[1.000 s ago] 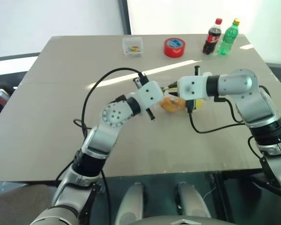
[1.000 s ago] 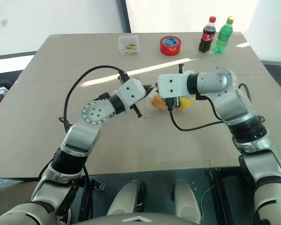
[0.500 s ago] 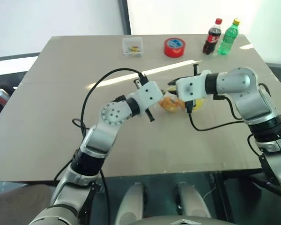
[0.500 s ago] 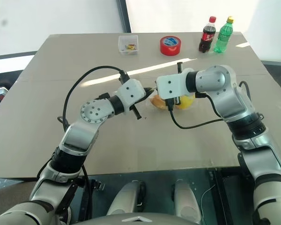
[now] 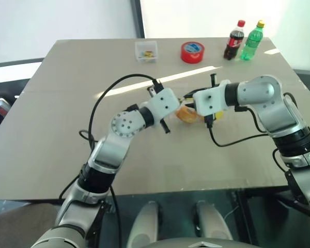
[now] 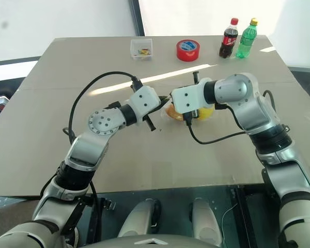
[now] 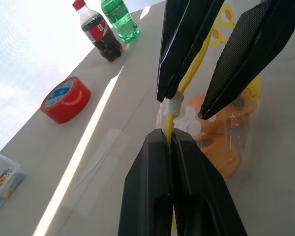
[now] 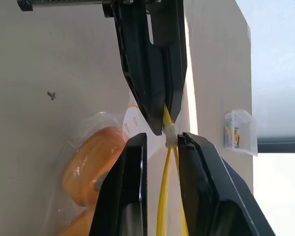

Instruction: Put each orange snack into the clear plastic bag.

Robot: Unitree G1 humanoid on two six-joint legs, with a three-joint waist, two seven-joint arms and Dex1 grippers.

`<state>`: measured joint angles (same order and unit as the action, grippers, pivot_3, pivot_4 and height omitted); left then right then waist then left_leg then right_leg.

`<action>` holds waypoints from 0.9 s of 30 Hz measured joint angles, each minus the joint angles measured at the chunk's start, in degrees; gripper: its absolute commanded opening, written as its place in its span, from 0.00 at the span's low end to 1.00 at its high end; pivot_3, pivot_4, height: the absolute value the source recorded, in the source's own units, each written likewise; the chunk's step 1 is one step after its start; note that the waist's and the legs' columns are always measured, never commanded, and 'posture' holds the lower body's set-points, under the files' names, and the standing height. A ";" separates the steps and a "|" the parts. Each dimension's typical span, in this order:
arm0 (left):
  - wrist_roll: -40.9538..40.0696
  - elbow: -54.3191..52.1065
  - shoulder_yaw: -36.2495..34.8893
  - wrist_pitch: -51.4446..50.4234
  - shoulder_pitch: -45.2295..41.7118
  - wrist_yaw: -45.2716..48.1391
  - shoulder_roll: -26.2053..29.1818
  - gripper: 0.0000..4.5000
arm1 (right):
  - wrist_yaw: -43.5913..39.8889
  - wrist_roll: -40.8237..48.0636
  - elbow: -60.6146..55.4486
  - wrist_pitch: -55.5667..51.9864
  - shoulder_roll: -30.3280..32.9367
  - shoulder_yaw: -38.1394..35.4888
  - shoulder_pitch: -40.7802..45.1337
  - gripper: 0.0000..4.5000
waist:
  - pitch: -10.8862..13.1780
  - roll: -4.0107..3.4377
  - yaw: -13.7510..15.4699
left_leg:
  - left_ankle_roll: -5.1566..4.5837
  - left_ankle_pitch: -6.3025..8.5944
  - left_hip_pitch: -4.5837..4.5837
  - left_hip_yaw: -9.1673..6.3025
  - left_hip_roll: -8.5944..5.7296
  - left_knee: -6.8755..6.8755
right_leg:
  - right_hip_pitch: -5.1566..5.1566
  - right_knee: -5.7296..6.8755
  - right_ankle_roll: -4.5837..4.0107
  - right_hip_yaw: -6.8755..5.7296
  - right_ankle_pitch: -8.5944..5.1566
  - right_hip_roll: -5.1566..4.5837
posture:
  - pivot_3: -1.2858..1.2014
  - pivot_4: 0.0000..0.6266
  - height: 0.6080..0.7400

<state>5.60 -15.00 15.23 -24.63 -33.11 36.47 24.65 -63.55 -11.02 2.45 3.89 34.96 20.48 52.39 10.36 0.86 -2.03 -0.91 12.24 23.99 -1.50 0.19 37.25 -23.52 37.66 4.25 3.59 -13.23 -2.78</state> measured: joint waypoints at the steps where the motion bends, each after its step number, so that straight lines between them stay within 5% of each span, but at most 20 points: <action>1: 0.01 -0.01 0.04 0.00 0.00 0.00 0.00 0.00 | 0.00 0.00 0.06 0.11 -0.10 0.01 0.00 0.22 | 0.00 0.00 0.00 | 0.00 0.00 0.00 0.00 0.00 0.00 | 0.00 0.00 0.00 0.00 0.00 0.00 | 0.52 0.24 1.00; 8: 0.19 -0.09 0.64 0.01 0.00 -0.04 0.01 0.00 | -0.01 -0.41 0.33 0.27 -0.38 0.03 0.00 0.22 | 0.00 0.00 0.00 | 0.00 0.00 0.00 0.00 0.00 0.00 | 0.00 0.00 0.00 0.00 0.00 0.00 | 0.52 0.24 1.00; 12: 0.60 -0.09 0.68 0.02 0.01 -0.04 0.09 0.00 | 0.00 -0.53 0.36 0.36 -0.39 0.03 0.01 0.01 | 0.00 0.00 0.00 | 0.00 0.00 0.00 0.01 0.00 0.00 | 0.00 0.00 0.00 0.00 0.00 0.00 | 0.52 0.24 1.00; 27: 2.09 -0.06 1.02 1.31 0.02 -0.07 0.23 0.00 | 0.12 -1.15 0.87 1.26 0.01 0.03 0.23 0.01 | 0.00 0.00 0.00 | 0.00 0.00 0.00 0.01 0.00 0.00 | 0.00 0.00 0.00 0.00 0.00 0.00 | 0.52 0.24 1.00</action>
<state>7.69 -15.06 16.24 -23.31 -33.09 36.40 24.89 -63.43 -12.17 3.32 5.14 34.97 20.50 52.62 10.36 0.86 -2.03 -0.91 12.24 23.99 -1.50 0.19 37.25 -23.52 37.66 4.25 3.59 -13.23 -2.78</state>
